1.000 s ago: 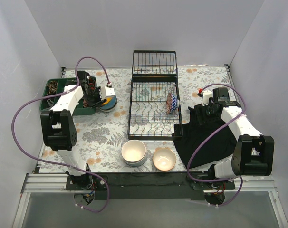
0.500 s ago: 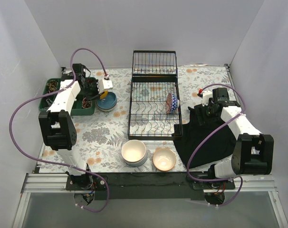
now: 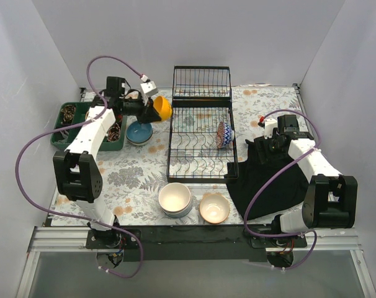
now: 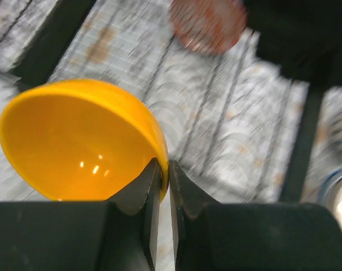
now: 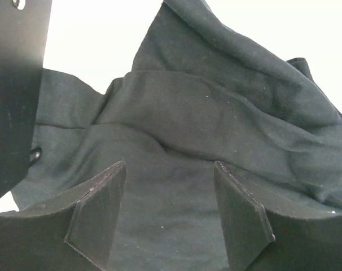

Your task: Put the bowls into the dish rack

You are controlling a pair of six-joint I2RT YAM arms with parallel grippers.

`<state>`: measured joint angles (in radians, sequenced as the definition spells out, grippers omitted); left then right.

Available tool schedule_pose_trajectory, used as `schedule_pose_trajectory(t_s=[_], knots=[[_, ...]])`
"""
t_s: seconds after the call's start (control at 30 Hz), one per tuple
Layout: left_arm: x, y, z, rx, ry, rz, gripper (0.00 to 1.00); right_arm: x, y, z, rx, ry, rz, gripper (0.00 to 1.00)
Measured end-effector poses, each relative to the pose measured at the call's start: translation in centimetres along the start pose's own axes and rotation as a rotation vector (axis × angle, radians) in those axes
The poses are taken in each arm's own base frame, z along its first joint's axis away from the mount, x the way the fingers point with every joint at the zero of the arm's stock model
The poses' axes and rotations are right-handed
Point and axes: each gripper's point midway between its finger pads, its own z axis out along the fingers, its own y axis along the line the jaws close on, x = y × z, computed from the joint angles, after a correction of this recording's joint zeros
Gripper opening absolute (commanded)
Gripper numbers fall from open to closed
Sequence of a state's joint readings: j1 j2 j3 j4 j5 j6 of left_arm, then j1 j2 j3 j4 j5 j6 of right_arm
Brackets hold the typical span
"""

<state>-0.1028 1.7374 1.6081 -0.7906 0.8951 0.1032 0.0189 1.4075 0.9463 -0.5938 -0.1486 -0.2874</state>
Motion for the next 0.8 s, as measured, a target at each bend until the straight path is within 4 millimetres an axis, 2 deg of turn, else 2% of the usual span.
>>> schedule_pose_trajectory(t_s=[0.13,0.23,0.3,0.37,0.47,0.6,0.8], knots=[[-3.1,-5.3,4.0,0.149,-0.163,-0.191,0.00,0.1,-0.2,0.0,0.014,0.007,-0.001,0.71],[-5.5,-8.2,6.7,0.244,-0.259,-0.333,0.00,0.2,-0.3,-0.1,0.016,0.009,-0.003,0.71],[-6.8,-9.3,7.6,0.285,-0.312,-0.441,0.00,0.3,-0.3,-0.1,0.017,0.012,-0.003,0.71],[-7.8,-9.4,8.5,0.315,-0.352,-0.545,0.00,0.3,-0.3,-0.1,0.020,0.015,-0.003,0.71],[-8.2,-8.2,9.9,0.319,-0.395,-0.664,0.00,0.3,-0.5,-0.2,0.030,0.014,-0.006,0.71],[-7.0,-6.7,12.5,0.320,-0.415,-0.814,0.00,0.3,-0.6,-0.5,0.040,0.011,-0.008,0.71],[-5.0,-6.6,15.3,0.346,-0.402,-0.941,0.00,0.8,-0.5,-0.5,0.041,0.024,-0.005,0.71]])
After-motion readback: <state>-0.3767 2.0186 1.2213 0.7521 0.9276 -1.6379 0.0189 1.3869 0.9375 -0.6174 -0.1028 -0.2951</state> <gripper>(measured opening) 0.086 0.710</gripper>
